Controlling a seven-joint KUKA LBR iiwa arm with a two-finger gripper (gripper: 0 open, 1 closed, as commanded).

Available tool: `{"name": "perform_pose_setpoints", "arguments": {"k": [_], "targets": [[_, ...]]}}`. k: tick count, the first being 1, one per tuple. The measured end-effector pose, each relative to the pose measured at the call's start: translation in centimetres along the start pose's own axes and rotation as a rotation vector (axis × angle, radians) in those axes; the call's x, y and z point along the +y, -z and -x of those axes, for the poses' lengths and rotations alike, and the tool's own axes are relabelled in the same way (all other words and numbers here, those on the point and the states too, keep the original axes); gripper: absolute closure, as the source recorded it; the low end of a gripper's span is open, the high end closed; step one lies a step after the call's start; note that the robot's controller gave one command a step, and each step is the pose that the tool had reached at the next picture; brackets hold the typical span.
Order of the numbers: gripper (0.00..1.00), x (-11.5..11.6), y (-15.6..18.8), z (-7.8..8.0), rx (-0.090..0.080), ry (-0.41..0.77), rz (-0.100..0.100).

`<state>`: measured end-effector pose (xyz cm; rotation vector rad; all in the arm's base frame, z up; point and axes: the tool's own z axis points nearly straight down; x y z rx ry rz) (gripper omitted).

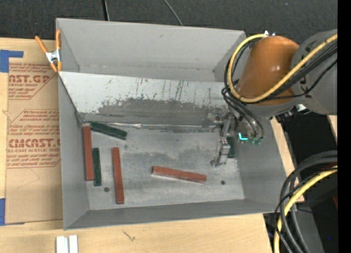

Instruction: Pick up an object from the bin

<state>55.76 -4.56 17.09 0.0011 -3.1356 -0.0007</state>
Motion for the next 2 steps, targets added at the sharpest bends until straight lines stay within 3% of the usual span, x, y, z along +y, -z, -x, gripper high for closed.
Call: {"name": "perform_pose_setpoints", "arguments": {"k": [1, 2], "targets": [[0.0, 0.0, 0.4, 0.2, -0.007, 0.0, -0.001], [0.0, 1.6, -4.9, -1.8, -0.013, 0.001, -0.001]]}}
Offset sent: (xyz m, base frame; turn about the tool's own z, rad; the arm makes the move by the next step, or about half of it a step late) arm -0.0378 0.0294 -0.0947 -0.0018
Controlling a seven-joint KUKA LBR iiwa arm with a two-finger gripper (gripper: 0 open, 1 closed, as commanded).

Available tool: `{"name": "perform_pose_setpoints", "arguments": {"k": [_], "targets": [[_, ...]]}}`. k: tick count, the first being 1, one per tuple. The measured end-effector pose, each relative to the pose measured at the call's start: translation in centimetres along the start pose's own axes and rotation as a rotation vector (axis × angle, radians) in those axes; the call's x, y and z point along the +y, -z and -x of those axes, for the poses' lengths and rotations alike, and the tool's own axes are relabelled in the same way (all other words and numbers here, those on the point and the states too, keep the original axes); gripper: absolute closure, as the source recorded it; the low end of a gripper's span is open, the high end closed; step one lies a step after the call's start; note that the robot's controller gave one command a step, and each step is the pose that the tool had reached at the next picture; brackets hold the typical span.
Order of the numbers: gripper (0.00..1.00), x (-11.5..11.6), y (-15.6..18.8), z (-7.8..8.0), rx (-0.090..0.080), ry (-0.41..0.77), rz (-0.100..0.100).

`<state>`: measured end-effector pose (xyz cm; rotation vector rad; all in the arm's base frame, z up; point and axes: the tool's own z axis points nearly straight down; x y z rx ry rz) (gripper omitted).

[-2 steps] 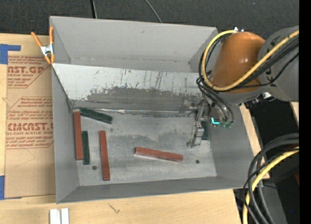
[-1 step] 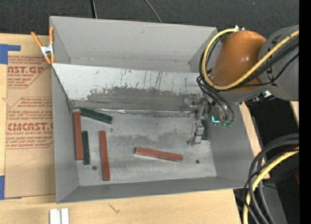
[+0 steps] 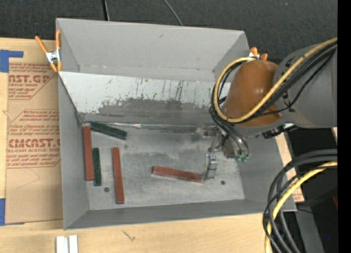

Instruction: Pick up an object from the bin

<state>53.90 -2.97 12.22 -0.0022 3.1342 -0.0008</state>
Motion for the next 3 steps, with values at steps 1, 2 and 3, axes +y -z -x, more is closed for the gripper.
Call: {"name": "perform_pose_setpoints", "arguments": {"k": [1, 2, 3], "targets": [[1.0, 2.8, -4.5, 0.7, 0.007, 0.043, 0.001], [1.0, 2.8, -4.5, 0.7, 0.007, 0.042, 0.001], [1.0, 4.7, 6.7, 0.7, 0.005, 0.057, 0.001]]}}
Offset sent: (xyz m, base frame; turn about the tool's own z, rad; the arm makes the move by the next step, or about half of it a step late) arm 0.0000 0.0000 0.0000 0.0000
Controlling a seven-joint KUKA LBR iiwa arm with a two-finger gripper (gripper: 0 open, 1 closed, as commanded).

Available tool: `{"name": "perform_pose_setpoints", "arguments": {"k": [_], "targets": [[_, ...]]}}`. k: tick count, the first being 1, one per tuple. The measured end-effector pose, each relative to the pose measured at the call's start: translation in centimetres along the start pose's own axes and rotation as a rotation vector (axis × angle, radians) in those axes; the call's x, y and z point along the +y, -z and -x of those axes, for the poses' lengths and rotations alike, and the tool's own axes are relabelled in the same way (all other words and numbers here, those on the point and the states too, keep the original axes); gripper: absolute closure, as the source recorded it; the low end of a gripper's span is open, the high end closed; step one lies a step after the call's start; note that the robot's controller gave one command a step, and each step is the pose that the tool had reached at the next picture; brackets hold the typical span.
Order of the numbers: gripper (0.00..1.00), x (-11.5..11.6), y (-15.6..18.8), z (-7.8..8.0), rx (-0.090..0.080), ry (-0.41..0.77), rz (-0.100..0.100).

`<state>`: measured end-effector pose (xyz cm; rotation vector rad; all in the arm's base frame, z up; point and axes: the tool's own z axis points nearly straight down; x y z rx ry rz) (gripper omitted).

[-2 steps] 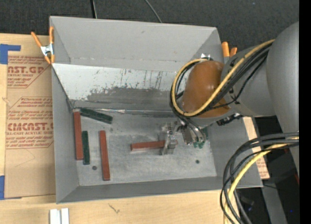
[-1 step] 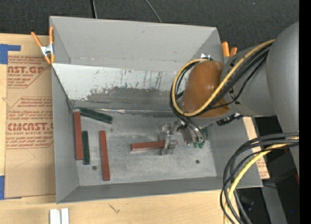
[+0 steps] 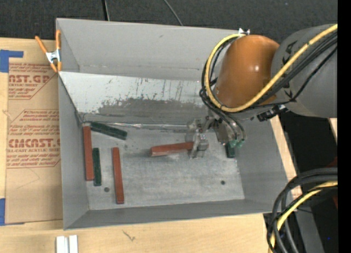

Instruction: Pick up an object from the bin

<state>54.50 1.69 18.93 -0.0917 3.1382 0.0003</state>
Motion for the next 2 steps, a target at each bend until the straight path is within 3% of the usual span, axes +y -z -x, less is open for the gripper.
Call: {"name": "perform_pose_setpoints", "arguments": {"k": [1, 2], "targets": [[1.0, 0.0, 0.0, 0.0, 0.0, 0.0, 0.0], [1.0, -1.5, 14.4, 3.8, -0.003, 0.006, -0.001]]}}
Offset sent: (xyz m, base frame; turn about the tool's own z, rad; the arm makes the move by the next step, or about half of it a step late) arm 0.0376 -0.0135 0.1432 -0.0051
